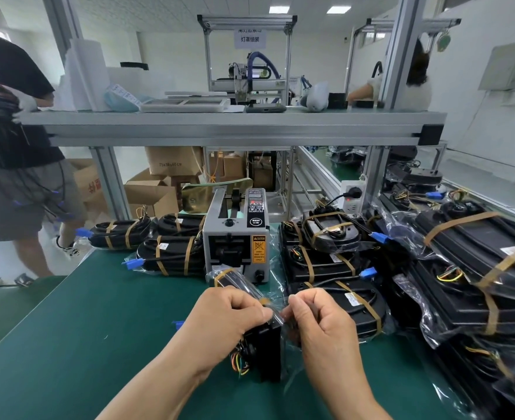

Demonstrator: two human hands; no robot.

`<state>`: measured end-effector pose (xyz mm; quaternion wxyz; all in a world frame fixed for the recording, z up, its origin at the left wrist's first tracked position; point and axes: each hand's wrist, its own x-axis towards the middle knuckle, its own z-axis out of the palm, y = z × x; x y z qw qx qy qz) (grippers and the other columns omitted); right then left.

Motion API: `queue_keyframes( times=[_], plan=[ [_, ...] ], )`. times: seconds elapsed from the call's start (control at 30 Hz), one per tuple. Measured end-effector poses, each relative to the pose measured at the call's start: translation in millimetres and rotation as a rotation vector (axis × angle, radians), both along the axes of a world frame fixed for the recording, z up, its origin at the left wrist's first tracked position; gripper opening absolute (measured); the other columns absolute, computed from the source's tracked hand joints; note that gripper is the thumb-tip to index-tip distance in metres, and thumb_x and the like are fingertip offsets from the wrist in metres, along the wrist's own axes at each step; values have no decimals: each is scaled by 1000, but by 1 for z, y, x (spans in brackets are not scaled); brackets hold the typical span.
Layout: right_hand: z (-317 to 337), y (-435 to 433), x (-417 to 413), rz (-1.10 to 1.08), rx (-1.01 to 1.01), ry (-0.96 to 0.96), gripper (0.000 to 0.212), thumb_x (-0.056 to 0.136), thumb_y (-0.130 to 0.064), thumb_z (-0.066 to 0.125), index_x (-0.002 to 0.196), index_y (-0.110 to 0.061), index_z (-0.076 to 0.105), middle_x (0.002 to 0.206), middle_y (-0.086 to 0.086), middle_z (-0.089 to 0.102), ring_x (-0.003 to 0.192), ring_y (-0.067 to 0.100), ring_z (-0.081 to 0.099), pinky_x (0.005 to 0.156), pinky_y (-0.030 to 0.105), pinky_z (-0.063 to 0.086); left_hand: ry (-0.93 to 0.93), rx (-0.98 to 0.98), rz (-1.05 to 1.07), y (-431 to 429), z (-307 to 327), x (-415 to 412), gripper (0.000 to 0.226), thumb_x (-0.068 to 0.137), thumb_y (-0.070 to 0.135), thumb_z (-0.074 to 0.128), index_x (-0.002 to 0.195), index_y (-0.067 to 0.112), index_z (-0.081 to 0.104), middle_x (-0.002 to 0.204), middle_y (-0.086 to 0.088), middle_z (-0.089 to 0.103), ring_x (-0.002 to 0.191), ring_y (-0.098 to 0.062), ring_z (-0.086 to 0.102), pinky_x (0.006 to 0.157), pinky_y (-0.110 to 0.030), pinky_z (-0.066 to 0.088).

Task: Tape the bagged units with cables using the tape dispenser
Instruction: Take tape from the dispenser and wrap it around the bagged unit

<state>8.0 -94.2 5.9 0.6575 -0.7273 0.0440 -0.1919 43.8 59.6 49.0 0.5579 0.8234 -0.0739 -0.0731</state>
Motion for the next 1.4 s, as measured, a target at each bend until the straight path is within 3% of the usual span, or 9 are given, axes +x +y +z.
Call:
queue_keyframes(
  times=[0.1, 0.23, 0.37, 0.6, 0.77, 0.97, 1.13, 1.3, 1.4],
  plan=[
    [1, 1, 0, -1, 6, 6, 24, 98, -23, 61, 74, -22, 65, 71, 16, 62, 62, 19, 52, 63, 53, 51, -46, 30, 21, -1, -2, -1, 22, 79, 26, 81, 60, 19, 72, 74, 8, 71, 67, 1, 65, 64, -13, 46],
    [2, 1, 0, -4, 13, 7, 25, 98, -22, 61, 74, -23, 65, 71, 16, 63, 63, 21, 53, 65, 55, 52, -100, 60, 51, -2, -5, -2, 23, 78, 29, 81, 62, 17, 70, 77, 12, 69, 67, 0, 64, 69, -20, 47],
    [2, 1, -1, -8, -4, 5, 25, 98, -22, 60, 74, -24, 65, 63, 3, 61, 60, 15, 51, 62, 50, 51, -143, 98, 51, -2, -10, -2, 25, 78, 33, 80, 61, 18, 68, 76, 19, 64, 64, 3, 59, 68, -22, 48],
    [2, 0, -2, -8, -24, 8, 25, 98, -23, 60, 74, -25, 65, 64, 1, 62, 60, 13, 52, 61, 43, 49, -255, 125, 65, -2, -15, -3, 17, 75, 37, 80, 66, 29, 68, 79, 23, 56, 58, 5, 52, 53, -8, 41],
    [3, -1, -3, 0, -20, 11, 25, 98, -22, 60, 74, -25, 64, 61, -5, 61, 56, 8, 51, 57, 30, 44, -164, 52, 125, -2, -20, -1, 29, 61, 46, 81, 74, 32, 59, 62, 22, 53, 51, 3, 47, 49, -12, 41],
    [6, 1, -3, -3, -26, 22, 24, 98, -23, 60, 75, -25, 65, 69, 7, 66, 61, 16, 54, 63, 48, 52, -155, 40, 161, -3, -22, 7, 21, 75, 43, 80, 72, 32, 62, 51, 16, 49, 44, 0, 41, 44, -15, 36],
    [5, -1, -3, 10, -18, 19, 25, 98, -22, 60, 74, -23, 65, 61, -2, 61, 56, 10, 49, 54, 32, 44, -172, 42, 107, 0, -22, 11, 19, 77, 42, 80, 72, 33, 64, 51, 16, 47, 44, -1, 39, 43, -13, 34],
    [5, -3, -3, 9, -6, 5, 27, 98, -19, 60, 72, -19, 64, 56, -8, 59, 52, 3, 50, 50, 18, 42, -179, 125, -10, 5, -16, 14, 47, 46, 65, 79, 77, 35, 60, 57, 18, 44, 50, 0, 38, 50, -16, 36],
    [5, -3, -4, 10, -4, 7, 28, 98, -19, 61, 71, -19, 64, 55, -8, 57, 51, 5, 48, 50, 17, 41, -167, 213, -114, 11, -5, 22, 50, 41, 64, 82, 77, 37, 60, 55, 18, 48, 48, 0, 38, 48, -14, 33]
  ],
)
